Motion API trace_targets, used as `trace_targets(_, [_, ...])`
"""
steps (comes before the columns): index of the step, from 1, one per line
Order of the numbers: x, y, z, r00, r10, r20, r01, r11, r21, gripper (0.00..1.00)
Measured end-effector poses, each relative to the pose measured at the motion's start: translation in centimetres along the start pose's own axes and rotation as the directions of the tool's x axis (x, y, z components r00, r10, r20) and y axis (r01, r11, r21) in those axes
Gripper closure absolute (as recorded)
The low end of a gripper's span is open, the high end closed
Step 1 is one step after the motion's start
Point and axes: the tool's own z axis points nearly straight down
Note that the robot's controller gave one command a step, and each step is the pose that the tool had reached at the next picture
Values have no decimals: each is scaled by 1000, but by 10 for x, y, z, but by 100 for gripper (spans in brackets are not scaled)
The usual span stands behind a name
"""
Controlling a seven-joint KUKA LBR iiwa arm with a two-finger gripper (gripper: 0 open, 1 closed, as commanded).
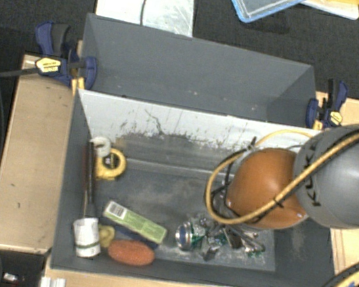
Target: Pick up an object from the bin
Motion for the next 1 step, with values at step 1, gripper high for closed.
trace_targets(1, [0, 0, -20, 1000, 4, -1, -4, 1000, -1, 100])
